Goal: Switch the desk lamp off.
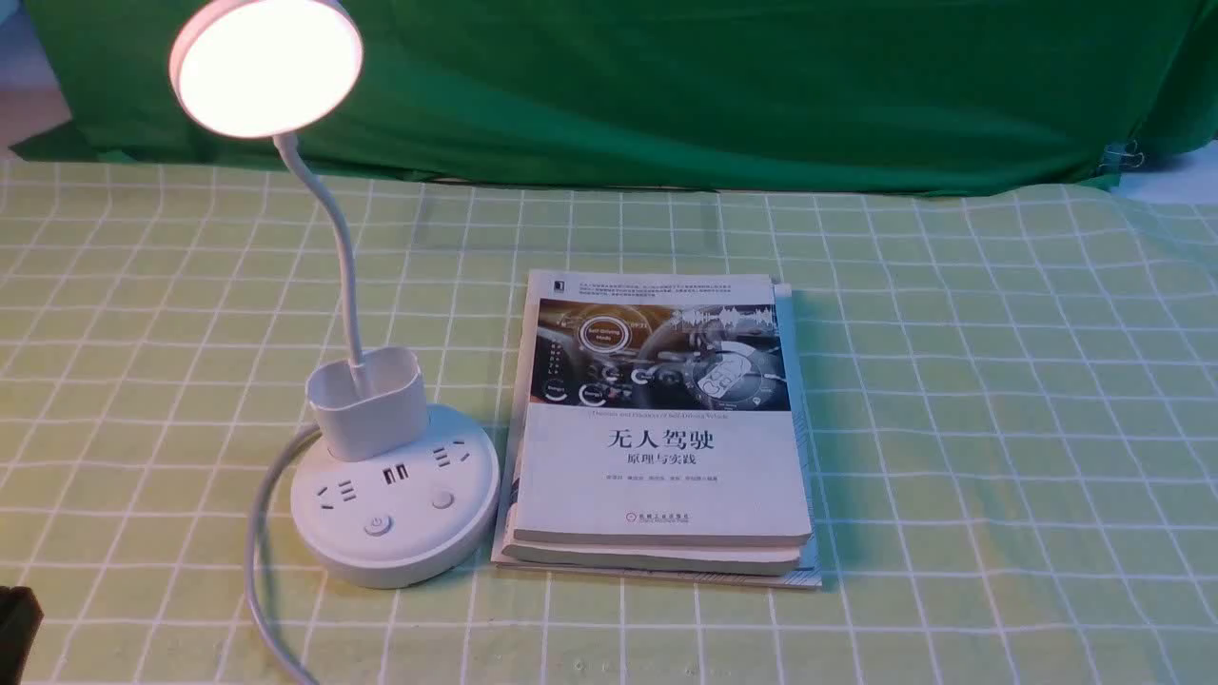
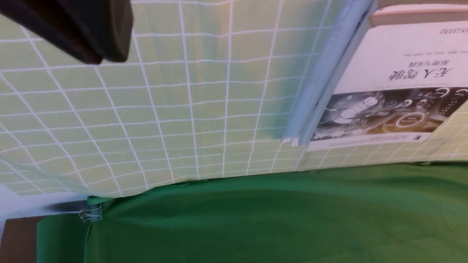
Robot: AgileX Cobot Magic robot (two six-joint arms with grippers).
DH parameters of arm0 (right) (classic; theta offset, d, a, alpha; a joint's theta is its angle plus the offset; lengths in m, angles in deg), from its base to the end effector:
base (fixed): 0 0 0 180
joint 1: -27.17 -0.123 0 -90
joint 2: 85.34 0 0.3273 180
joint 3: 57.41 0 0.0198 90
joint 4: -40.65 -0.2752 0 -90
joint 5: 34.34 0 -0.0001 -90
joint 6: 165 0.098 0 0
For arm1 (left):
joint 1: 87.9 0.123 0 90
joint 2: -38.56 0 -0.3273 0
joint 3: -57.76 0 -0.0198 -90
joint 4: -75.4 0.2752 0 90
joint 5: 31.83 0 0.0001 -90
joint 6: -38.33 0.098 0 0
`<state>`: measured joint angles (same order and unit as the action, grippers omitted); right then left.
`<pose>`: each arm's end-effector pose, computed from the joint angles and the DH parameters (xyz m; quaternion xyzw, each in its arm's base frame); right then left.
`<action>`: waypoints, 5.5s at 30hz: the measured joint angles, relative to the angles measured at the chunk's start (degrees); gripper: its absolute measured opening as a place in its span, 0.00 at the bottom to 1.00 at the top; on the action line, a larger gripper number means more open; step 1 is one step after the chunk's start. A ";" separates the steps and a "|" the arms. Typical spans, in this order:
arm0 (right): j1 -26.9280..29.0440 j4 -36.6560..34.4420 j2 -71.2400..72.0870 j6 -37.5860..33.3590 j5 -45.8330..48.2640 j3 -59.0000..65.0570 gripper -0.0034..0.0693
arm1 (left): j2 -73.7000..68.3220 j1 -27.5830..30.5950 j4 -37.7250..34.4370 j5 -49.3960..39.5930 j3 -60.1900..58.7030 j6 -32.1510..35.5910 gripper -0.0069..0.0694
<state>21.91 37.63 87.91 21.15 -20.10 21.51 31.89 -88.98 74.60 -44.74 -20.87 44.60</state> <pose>0.0441 0.0053 0.1851 0.0213 0.7651 0.0852 0.6379 0.0445 -0.0011 0.1892 0.0443 0.7546 0.0240 0.6542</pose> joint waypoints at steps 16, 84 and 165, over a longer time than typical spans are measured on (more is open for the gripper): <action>0.00 0.00 0.00 0.05 0.07 0.00 0.09 | 0.00 0.00 -6.86 5.02 0.00 -4.42 0.09; 0.00 -0.06 0.00 0.06 0.14 0.00 0.09 | -105.48 -21.70 -2.81 -37.89 72.21 -0.18 0.09; 0.00 -0.01 0.00 0.05 0.05 0.00 0.09 | -83.19 -23.15 -7.53 -34.71 58.01 -2.08 0.09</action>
<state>21.91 37.62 87.91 21.20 -20.05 21.51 -51.30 -112.13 67.07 -79.45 37.15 42.52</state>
